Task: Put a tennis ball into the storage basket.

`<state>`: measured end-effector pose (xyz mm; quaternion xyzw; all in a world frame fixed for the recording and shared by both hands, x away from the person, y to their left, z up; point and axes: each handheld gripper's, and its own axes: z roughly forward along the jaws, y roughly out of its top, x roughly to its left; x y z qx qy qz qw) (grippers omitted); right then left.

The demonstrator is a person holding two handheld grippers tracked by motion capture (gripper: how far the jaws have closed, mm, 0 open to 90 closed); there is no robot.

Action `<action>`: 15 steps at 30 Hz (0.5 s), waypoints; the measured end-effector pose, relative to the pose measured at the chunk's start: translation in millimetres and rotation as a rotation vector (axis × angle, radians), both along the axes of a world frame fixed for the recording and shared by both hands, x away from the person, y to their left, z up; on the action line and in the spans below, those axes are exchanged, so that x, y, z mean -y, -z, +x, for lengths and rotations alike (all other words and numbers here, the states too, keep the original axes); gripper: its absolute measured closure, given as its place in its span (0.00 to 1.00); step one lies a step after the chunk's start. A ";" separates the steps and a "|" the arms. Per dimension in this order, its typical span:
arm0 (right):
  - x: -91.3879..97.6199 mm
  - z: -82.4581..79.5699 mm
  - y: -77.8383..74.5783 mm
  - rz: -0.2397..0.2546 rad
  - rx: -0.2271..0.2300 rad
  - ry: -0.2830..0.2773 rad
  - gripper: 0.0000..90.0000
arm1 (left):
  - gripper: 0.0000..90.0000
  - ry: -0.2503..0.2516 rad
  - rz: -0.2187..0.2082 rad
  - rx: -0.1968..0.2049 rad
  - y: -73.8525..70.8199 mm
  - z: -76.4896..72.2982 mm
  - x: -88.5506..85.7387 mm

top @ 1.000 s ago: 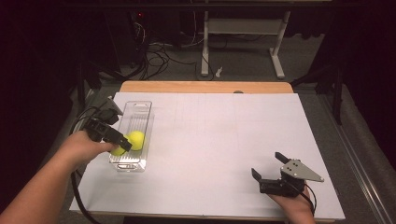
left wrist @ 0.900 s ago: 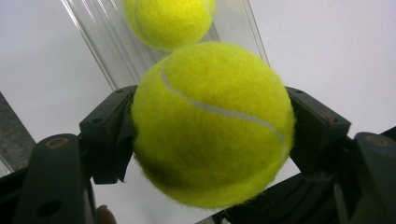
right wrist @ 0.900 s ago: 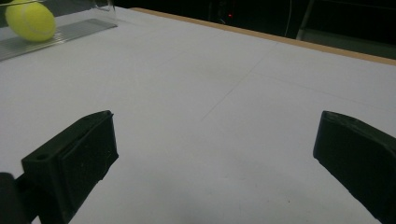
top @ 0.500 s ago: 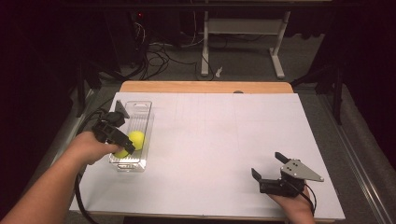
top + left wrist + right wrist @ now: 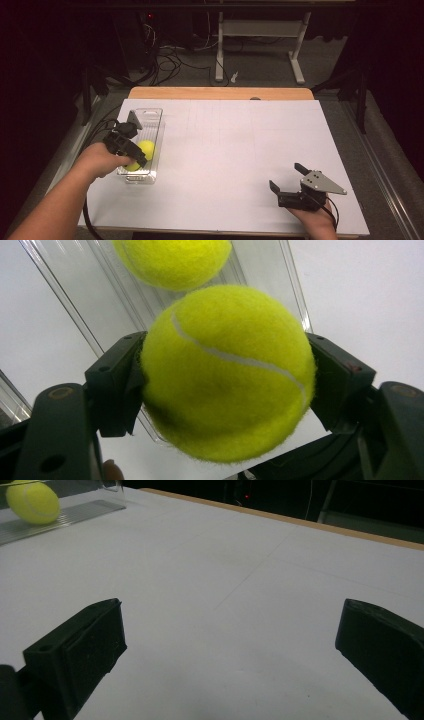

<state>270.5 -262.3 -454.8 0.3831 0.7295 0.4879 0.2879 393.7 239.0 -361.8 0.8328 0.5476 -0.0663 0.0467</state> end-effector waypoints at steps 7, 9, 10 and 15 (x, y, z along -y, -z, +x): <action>-0.1 -0.2 -0.3 -0.002 0.001 0.000 0.00 | 0.30 -0.002 0.006 -0.005 2.6 1.8 2.2; 0.1 -0.1 -0.2 -0.001 0.001 0.000 0.00 | 0.30 -0.007 0.005 -0.007 3.9 2.0 2.2; 0.2 -0.1 -0.3 0.000 0.001 0.000 0.00 | 0.30 -0.013 0.003 -0.011 5.0 2.1 2.0; 0.4 -0.2 -0.5 -0.002 0.003 0.000 0.00 | 0.30 -0.014 0.004 -0.020 8.9 2.3 2.0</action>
